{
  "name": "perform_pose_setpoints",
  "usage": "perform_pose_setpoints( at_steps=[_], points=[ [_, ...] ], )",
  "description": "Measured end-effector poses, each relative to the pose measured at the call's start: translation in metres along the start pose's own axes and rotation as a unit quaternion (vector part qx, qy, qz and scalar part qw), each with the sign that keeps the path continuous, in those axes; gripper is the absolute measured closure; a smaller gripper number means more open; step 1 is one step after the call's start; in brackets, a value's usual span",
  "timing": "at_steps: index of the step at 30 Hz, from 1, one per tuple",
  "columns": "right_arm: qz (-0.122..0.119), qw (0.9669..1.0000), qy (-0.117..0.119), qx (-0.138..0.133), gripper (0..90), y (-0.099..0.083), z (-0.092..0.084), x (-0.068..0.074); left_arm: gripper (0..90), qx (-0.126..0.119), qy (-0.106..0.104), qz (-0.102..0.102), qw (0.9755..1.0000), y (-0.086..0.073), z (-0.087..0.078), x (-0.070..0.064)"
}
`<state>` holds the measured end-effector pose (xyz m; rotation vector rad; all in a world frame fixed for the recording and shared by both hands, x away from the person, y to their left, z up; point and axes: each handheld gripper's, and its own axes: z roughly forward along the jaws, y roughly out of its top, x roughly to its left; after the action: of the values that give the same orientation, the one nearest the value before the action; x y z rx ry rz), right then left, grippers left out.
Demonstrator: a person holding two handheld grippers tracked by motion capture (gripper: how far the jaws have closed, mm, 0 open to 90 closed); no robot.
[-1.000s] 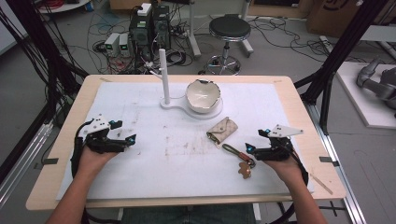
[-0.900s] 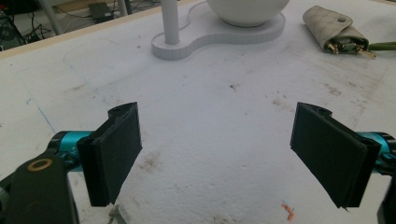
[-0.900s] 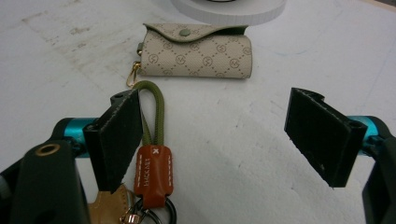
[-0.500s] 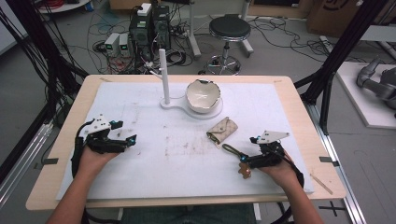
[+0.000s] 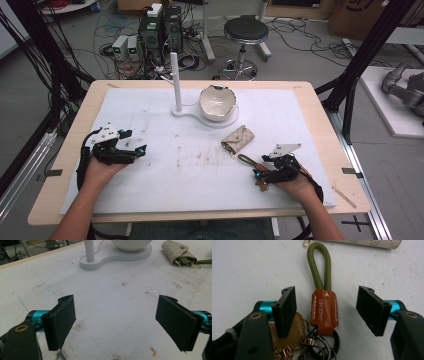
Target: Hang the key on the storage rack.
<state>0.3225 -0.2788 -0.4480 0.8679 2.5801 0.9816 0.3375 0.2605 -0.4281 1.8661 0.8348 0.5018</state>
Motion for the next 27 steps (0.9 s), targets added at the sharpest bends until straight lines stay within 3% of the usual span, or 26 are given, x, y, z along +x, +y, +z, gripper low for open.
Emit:
perform_pose_setpoints(
  at_steps=[13, 19, 27],
  points=[
    [-0.002, 1.0000, 0.006, 0.000, 52.8, -0.0013, -0.0033, -0.0023, 16.3, 0.003, 0.000, 0.001, 1.0000, -0.0001, -0.0002, -0.0001],
    [-0.005, 0.9999, 0.009, 0.001, 66.8, -0.0020, -0.0052, -0.0029, 16.6, 0.006, 0.001, 0.001, 1.0000, -0.0003, 0.0002, -0.0002],
    [-0.008, 0.9999, 0.010, 0.001, 71.8, -0.0013, -0.0069, -0.0018, 16.6, 0.007, 0.002, 0.002, 1.0000, -0.0002, -0.0002, -0.0002]
  ],
)
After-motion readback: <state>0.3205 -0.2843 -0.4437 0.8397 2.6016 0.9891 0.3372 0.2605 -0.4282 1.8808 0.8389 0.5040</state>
